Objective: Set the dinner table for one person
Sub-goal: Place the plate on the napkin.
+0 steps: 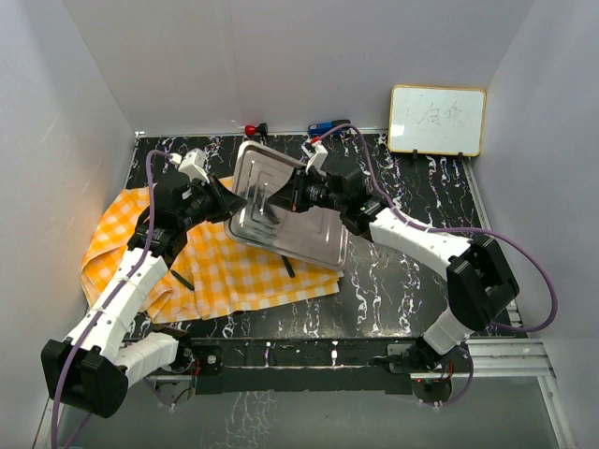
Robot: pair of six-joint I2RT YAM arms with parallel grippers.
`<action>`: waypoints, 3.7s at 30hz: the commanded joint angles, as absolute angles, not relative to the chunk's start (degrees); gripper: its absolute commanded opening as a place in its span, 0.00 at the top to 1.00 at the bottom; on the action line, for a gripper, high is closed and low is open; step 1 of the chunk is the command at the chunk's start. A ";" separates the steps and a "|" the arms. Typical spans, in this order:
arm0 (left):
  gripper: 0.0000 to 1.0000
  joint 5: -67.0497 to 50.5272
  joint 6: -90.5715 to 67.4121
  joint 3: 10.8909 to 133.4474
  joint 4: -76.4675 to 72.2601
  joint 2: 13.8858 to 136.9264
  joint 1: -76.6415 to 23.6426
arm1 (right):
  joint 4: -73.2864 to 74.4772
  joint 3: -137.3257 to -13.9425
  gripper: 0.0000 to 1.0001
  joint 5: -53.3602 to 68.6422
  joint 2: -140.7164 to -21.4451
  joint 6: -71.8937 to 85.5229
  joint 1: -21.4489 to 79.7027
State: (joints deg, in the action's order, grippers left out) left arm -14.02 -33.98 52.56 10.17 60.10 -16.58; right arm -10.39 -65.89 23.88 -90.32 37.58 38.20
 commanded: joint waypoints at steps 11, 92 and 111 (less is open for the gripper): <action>1.00 -24.67 -38.60 57.52 -3.09 61.01 -10.45 | -7.71 -68.57 1.00 17.53 -84.90 33.55 38.30; 1.00 -47.80 -62.73 58.03 -34.78 80.33 4.18 | -104.20 -59.47 0.65 51.22 -109.69 101.52 5.52; 1.00 -33.88 -38.35 65.84 1.72 75.53 3.58 | -96.15 -69.70 1.00 52.88 -114.60 99.01 16.39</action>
